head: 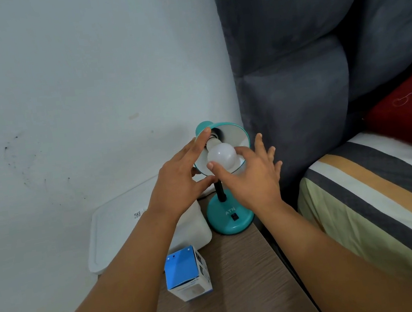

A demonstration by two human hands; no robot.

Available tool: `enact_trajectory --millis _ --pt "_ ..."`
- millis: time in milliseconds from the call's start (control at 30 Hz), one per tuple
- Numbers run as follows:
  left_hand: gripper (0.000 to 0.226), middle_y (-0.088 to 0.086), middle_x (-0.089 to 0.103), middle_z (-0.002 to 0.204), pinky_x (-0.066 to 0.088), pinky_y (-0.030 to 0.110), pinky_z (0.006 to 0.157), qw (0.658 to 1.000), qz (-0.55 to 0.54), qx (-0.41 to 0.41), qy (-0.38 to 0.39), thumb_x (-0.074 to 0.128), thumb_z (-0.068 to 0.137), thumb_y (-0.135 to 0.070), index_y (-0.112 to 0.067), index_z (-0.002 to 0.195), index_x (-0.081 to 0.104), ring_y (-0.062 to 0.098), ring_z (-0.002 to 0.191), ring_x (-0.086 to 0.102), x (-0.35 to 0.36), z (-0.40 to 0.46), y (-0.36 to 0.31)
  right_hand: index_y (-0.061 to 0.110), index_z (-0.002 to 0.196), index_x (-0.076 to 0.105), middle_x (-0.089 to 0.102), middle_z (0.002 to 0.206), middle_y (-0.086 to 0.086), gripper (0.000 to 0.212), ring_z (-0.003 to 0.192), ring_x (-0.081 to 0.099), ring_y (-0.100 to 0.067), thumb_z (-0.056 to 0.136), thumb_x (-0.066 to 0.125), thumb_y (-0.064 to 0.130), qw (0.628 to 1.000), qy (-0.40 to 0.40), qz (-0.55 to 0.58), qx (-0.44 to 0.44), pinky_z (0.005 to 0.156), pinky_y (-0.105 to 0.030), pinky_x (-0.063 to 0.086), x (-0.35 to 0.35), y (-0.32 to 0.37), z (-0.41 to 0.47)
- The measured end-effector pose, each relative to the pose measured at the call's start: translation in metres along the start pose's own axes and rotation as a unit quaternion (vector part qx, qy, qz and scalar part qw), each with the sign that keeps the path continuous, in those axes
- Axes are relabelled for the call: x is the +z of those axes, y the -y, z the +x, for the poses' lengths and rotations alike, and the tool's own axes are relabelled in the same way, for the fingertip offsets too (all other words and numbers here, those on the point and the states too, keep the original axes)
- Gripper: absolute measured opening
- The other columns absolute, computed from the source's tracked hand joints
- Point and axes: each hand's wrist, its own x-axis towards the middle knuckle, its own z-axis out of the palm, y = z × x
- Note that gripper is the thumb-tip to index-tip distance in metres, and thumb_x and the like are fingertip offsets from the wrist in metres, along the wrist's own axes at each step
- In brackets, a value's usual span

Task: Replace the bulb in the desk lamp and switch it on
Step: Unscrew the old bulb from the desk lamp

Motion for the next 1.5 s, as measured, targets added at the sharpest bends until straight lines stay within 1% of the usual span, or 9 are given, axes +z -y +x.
enact_trajectory --millis 200,333,433,733,1000,1100,1200,1300,1500 --pt "0.094 -0.004 0.057 0.14 0.036 -0.005 0.076 1.0 0.0 0.005 -0.005 0.083 0.08 -0.032 -0.043 0.153 0.025 -0.017 0.087 0.05 0.0006 0.0003 -0.0005 0.038 0.138 0.047 0.004 0.169 0.0 0.066 0.153 -0.002 -0.04 0.079 0.076 0.04 0.997 -0.011 0.014 -0.069 0.117 -0.065 -0.002 -0.002 0.003 0.0028" --pt "0.095 -0.006 0.056 0.142 0.036 -0.004 0.076 1.0 -0.006 -0.004 -0.002 0.082 0.08 -0.029 -0.047 0.152 0.022 -0.023 0.089 0.051 0.0002 -0.0001 -0.0014 0.036 0.146 0.036 0.002 0.169 0.0 0.082 0.154 -0.003 -0.039 0.076 0.073 0.06 0.999 0.008 0.022 -0.037 0.119 -0.064 -0.001 -0.0007 0.0015 0.0023" --pt "0.097 -0.007 0.057 0.141 0.036 -0.004 0.076 1.0 -0.004 -0.008 0.002 0.084 0.078 -0.032 -0.049 0.152 0.023 -0.022 0.088 0.051 0.0011 0.0008 -0.0009 0.034 0.143 0.045 0.004 0.169 -0.004 0.079 0.153 -0.002 -0.041 0.077 0.062 0.075 1.0 0.001 0.004 -0.002 0.12 -0.063 -0.001 0.0001 0.002 0.0011" --pt "0.092 -0.006 0.057 0.14 0.038 -0.004 0.076 1.0 -0.013 -0.007 -0.002 0.082 0.081 -0.033 -0.046 0.153 0.025 -0.02 0.088 0.052 0.0006 -0.0007 -0.0007 0.031 0.137 0.056 0.006 0.169 -0.005 0.07 0.153 -0.001 -0.041 0.077 0.071 0.064 1.0 0.0 0.009 -0.021 0.119 -0.063 0.0 -0.0016 0.0047 0.0046" --pt "0.095 -0.002 0.06 0.137 0.036 -0.005 0.076 1.0 0.004 -0.011 -0.003 0.083 0.08 -0.036 -0.049 0.152 0.023 -0.001 0.08 0.052 0.0008 0.0004 -0.0016 0.031 0.141 0.05 0.011 0.168 -0.006 0.084 0.153 0.004 -0.041 0.073 0.061 0.08 0.999 0.013 0.024 0.024 0.119 -0.063 0.002 0.0017 0.0027 0.0002" --pt "0.096 -0.006 0.058 0.139 0.038 -0.004 0.077 1.0 -0.012 -0.012 -0.001 0.083 0.08 -0.035 -0.052 0.151 0.022 -0.009 0.081 0.055 0.0004 0.0 -0.0016 0.027 0.132 0.06 0.011 0.168 -0.008 0.074 0.153 0.003 -0.043 0.075 0.064 0.075 1.0 0.009 0.004 0.026 0.119 -0.064 0.003 -0.0012 0.0041 0.0007" --pt "0.092 -0.005 0.059 0.137 0.038 -0.003 0.077 1.0 -0.012 -0.001 -0.003 0.082 0.081 -0.034 -0.046 0.153 0.025 -0.02 0.086 0.053 0.0016 0.0 -0.001 0.029 0.135 0.055 0.011 0.168 -0.006 0.068 0.153 0.002 -0.043 0.076 0.074 0.056 1.0 -0.01 0.004 -0.007 0.119 -0.064 0.004 -0.0033 0.0057 0.0031" --pt "0.092 -0.003 0.06 0.135 0.038 -0.004 0.077 1.0 -0.004 -0.001 -0.004 0.082 0.081 -0.034 -0.045 0.153 0.026 -0.015 0.084 0.054 0.002 0.0002 -0.0001 0.03 0.138 0.051 0.007 0.169 -0.003 0.067 0.153 0.0 -0.042 0.077 0.076 0.043 0.999 -0.019 -0.002 -0.035 0.119 -0.065 0.003 -0.0035 0.0068 0.0039" --pt "0.093 -0.004 0.058 0.138 0.04 -0.002 0.078 1.0 -0.015 -0.001 -0.001 0.082 0.081 -0.034 -0.047 0.153 0.024 -0.021 0.089 0.051 0.0013 -0.0001 0.0003 0.033 0.141 0.045 0.007 0.169 0.001 0.071 0.153 0.0 -0.042 0.079 0.077 0.042 0.999 -0.019 0.004 -0.048 0.118 -0.066 0.001 -0.0005 0.0014 0.0021"
